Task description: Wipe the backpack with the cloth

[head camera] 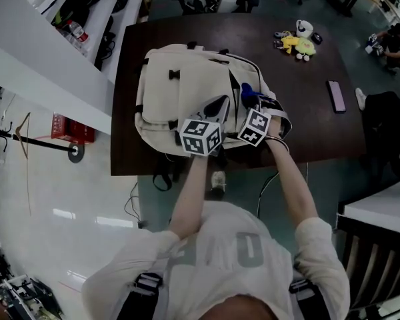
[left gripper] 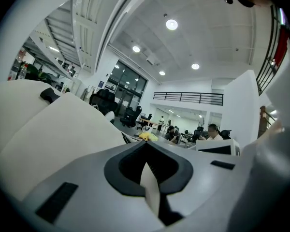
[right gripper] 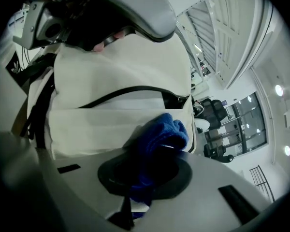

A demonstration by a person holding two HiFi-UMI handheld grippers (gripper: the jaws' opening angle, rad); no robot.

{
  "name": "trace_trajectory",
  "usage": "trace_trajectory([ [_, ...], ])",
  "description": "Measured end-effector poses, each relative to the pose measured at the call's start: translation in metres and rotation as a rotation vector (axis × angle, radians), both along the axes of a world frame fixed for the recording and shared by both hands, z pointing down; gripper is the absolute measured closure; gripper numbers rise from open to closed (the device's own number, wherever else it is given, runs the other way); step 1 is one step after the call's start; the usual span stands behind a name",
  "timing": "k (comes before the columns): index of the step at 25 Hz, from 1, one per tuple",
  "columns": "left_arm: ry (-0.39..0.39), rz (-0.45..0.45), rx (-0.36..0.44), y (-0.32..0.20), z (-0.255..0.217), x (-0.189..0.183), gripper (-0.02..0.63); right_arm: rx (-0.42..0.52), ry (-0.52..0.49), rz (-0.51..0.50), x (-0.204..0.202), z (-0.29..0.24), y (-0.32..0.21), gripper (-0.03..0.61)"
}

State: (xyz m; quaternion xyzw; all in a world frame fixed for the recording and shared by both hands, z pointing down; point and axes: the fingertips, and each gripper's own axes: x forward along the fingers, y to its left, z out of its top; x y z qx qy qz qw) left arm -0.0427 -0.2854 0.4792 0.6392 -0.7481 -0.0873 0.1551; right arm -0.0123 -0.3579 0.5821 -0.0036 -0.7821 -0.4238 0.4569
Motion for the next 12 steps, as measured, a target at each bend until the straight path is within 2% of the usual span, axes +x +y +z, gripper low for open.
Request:
trace_trajectory([
  [12, 0.033, -0.014, -0.022, 0.048, 0.014, 0.028, 0.609, 0.033, 0.01, 0.007, 0.047, 0.004, 0.05, 0.537],
])
